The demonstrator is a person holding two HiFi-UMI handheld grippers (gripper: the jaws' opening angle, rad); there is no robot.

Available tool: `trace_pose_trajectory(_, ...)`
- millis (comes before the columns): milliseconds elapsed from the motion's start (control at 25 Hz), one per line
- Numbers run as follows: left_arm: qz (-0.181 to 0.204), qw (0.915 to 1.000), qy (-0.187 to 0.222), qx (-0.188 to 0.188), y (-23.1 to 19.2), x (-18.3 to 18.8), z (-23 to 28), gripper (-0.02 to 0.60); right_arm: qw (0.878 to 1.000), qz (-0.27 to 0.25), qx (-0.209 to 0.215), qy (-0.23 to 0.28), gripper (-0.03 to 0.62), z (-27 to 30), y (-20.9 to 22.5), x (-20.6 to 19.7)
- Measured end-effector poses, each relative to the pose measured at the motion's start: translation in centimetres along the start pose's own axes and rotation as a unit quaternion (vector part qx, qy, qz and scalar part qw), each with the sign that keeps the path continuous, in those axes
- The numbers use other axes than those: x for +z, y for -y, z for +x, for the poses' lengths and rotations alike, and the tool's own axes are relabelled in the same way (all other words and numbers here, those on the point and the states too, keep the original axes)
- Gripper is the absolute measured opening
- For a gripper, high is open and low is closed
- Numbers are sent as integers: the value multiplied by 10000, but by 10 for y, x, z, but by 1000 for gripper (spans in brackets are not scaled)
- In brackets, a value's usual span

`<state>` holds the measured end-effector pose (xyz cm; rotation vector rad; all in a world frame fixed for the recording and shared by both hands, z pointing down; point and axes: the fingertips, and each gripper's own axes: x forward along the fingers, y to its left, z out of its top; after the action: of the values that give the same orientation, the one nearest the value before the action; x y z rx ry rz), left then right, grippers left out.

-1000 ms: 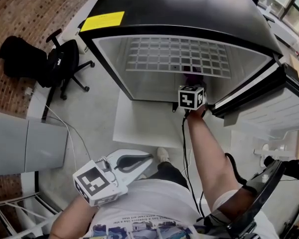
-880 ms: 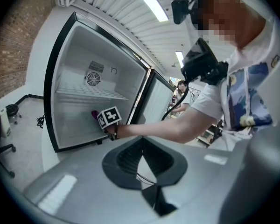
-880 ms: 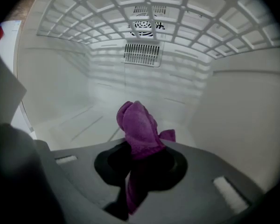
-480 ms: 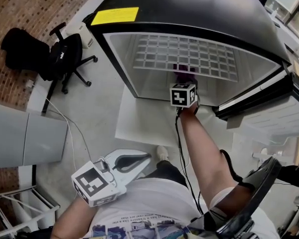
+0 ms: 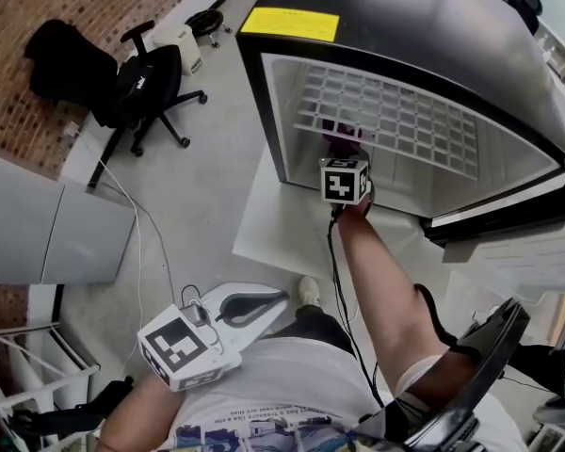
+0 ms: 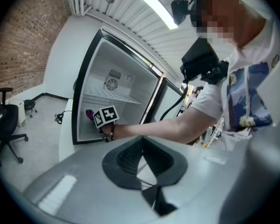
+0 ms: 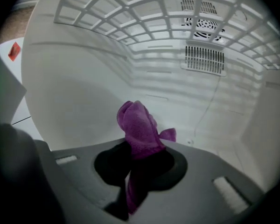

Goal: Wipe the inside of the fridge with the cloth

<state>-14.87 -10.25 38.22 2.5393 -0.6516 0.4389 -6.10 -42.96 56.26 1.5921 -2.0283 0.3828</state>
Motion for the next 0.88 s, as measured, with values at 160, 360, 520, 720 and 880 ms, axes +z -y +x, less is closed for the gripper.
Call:
trace_pose_trajectory(160, -71, 9998, 101, 134, -6, -7, -10, 6, 9997, 72, 224, 45, 52, 6, -23, 9)
trace_pose_trajectory(360, -132, 9995, 104, 278, -8, -10, -15, 6, 9976, 512, 460, 50, 52, 16, -38, 12)
trace_pose_trajectory(520, -218, 9990, 110, 376, -9, -11, -18, 6, 9906, 1050, 857, 188, 52, 20, -46, 19)
trace_pose_trajectory(720, -124, 9996, 187, 198, -2, -10, -16, 6, 9769, 1609, 1329, 458, 52, 8, -49, 27)
trace_pose_trajectory(880, -21, 10000, 92, -28, 6, -9, -5, 6, 9774, 1619, 1077, 830, 52, -17, -19, 33)
